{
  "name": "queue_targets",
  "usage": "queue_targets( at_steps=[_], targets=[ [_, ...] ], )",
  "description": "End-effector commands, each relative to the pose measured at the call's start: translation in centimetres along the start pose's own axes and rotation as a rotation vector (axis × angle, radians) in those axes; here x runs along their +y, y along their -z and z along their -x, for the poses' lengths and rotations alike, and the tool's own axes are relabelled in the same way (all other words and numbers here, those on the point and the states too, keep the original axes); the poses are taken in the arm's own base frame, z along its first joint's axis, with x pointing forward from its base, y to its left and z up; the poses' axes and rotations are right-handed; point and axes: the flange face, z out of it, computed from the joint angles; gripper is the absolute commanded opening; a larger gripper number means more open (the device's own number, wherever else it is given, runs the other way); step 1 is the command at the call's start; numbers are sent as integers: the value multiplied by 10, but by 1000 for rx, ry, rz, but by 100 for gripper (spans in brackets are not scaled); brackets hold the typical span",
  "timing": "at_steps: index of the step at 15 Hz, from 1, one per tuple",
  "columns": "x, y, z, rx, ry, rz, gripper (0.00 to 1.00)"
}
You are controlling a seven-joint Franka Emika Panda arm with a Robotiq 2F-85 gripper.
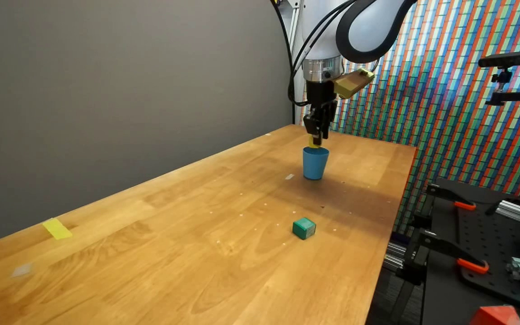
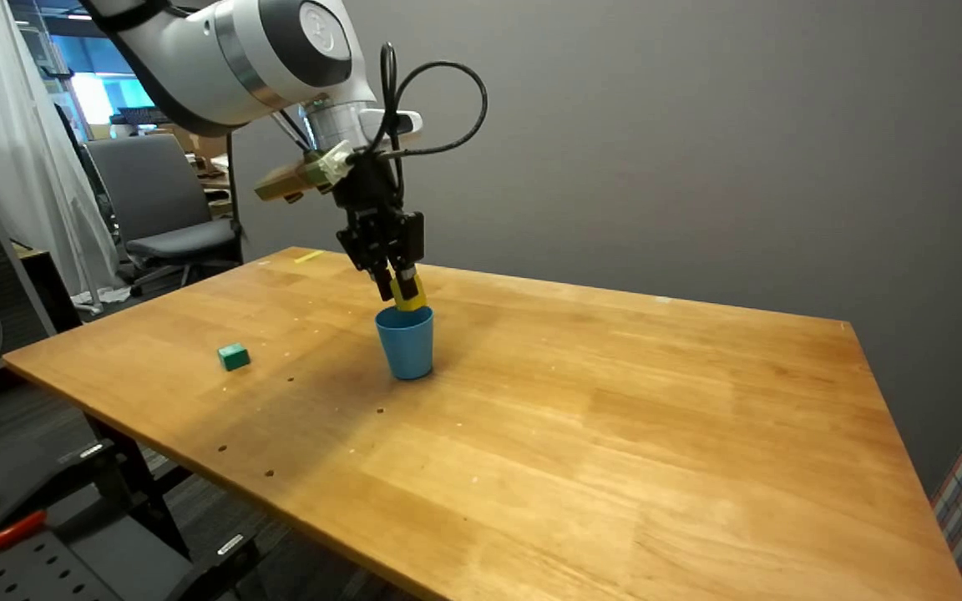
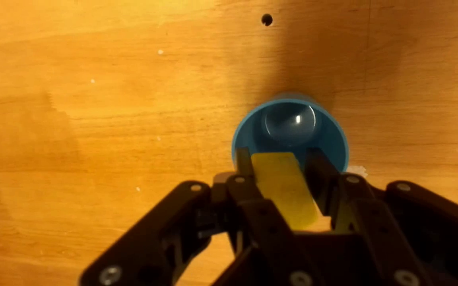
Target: Place the yellow block in the light blue cup
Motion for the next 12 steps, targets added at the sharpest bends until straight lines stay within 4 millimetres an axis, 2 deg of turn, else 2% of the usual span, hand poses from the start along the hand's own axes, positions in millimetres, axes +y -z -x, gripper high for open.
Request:
queue_targets(
  at_steps=[1, 2, 3, 6, 9, 12],
  targets=[
    [15, -5, 0, -22, -33, -17, 63],
    [17, -5, -1, -23, -37, -16, 67],
    [19, -4, -2, -20, -31, -25, 76],
    [19, 14, -7, 13, 20, -46, 98],
    [13, 40, -15, 54, 81, -103, 100],
    [5, 75, -24, 94, 153, -253, 100]
  ],
)
